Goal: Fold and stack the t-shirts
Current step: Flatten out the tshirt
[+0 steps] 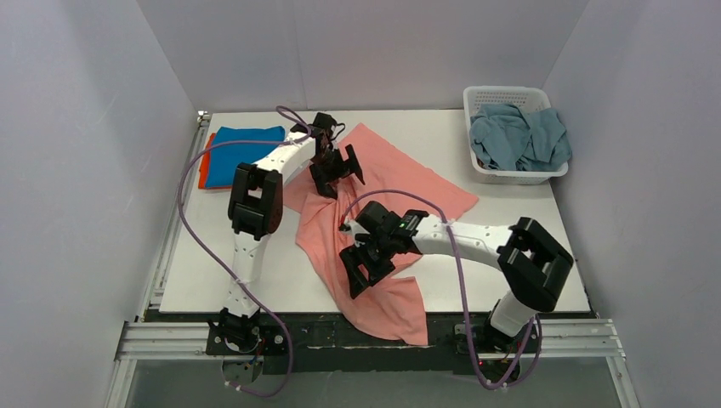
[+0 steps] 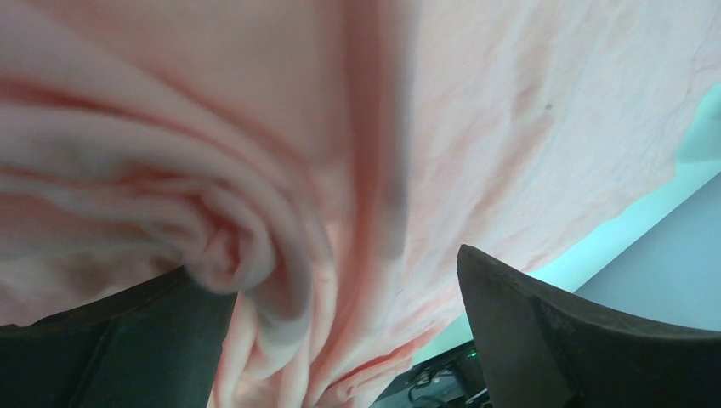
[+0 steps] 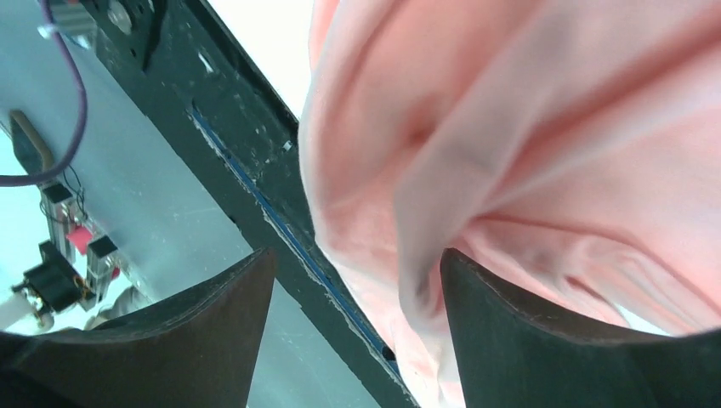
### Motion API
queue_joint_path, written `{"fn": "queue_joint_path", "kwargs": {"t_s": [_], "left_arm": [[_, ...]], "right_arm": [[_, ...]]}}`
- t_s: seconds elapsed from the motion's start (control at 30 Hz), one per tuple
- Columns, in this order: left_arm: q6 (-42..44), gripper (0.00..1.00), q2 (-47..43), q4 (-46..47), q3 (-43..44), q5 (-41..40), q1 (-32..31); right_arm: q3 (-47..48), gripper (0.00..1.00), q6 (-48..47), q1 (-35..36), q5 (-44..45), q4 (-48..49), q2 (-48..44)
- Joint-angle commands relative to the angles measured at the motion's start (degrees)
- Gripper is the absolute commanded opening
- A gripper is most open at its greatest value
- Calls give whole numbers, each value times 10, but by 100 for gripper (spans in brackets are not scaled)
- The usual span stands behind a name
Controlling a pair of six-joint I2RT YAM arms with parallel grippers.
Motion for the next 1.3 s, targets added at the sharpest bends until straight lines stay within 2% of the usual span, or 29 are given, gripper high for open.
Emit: {"fn": "queue_joint_path", "kwargs": {"t_s": [0.0,0.1,0.17,0.23,0.33,0.47,0.57,0.63,0.8,0.87,1.0,1.03,1.13,1.27], "left_arm": [[51,98,-98,-68,-70,4,32],[78,98,-192,-115,-118,-45,35],[74,98,-261,-129,-181,-64,32],[54,98,-332,-114,-259,-68,23],[20,98,-388,-69,-362,-41,-6],[-29,98,-402,14,-453,-13,-52],[-52,98,-376,40,-471,-1,-74],[-63,98,-353,64,-478,10,-79],[-58,98,-300,72,-466,-25,-75],[-46,98,-265,46,-447,-44,-58],[-41,98,-218,36,-417,-24,8],[-29,98,-208,20,-400,-46,19],[10,98,-161,-44,-296,-87,39],[41,98,-55,-110,-118,-89,53]], "right_arm": [[24,80,14,-44,48,-19,-92],[11,82,38,-129,60,-21,-133],[7,84,48,-200,88,-18,-148],[25,86,48,-274,128,-26,-135],[82,85,38,-343,173,-41,-71],[213,84,26,-395,172,-84,69],[348,84,13,-404,187,-146,174],[396,84,10,-406,181,-158,224],[419,83,24,-413,159,-158,279],[385,82,30,-419,138,-134,271],[281,81,46,-434,98,-79,226],[252,81,48,-435,96,-73,213],[142,81,72,-438,86,-32,156],[13,80,116,-437,72,7,70]]}}
